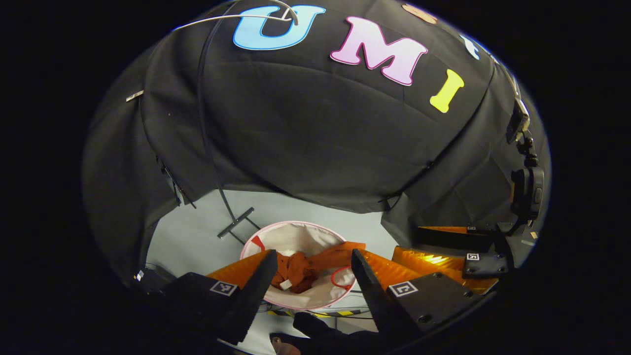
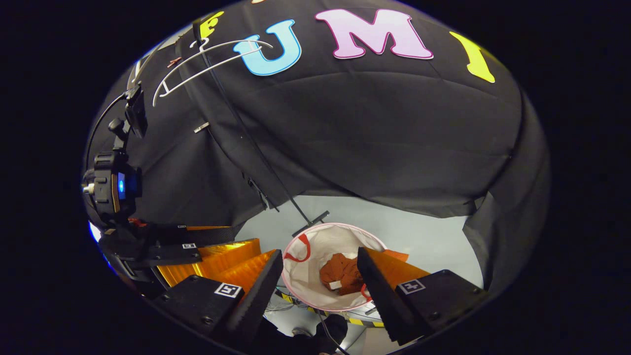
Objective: Grasp the clothes on the hanger with both hands and then place them into the laundry hamper below.
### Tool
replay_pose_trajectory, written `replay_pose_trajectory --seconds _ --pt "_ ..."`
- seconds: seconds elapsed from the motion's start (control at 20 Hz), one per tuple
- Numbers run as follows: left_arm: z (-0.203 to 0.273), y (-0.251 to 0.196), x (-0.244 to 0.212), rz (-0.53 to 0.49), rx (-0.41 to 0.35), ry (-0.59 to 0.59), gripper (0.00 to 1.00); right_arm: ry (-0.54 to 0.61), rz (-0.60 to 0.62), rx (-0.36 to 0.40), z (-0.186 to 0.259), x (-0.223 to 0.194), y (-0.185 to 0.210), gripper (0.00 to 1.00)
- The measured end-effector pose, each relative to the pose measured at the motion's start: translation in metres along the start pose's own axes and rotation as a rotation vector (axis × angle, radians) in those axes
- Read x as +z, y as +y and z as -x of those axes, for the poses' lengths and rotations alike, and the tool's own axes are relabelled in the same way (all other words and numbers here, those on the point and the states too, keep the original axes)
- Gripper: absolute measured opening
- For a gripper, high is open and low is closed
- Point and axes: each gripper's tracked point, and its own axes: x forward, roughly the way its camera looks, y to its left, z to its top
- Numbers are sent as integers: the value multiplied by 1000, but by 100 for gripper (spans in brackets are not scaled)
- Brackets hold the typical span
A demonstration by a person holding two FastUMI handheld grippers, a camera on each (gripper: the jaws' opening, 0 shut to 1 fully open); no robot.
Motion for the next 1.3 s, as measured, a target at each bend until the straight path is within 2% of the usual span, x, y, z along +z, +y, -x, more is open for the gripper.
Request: replay_pose_trajectory --seconds 0.3,0.6,0.75,0.95,1.1,1.15,1.3 --pt "36 -7 -9 -29 -18 -56 96 -46 1 4 29 -8 24 99" --pt "132 -7 -7 -91 -42 -220 96 -155 35 1 95 -17 77 99" --pt "189 -8 -13 -132 -68 -317 95 -262 28 -26 142 -18 104 99" --pt "289 1 -20 -167 -84 -485 95 -406 -20 -76 221 -22 132 99" --pt "357 -5 -22 -170 -128 -606 95 -555 -52 -117 297 -15 148 98" --pt "377 -6 -21 -169 -136 -640 92 -612 -58 -128 321 -10 155 98" --pt "429 -15 -16 -194 -178 -736 95 -780 -51 -141 384 5 178 98"
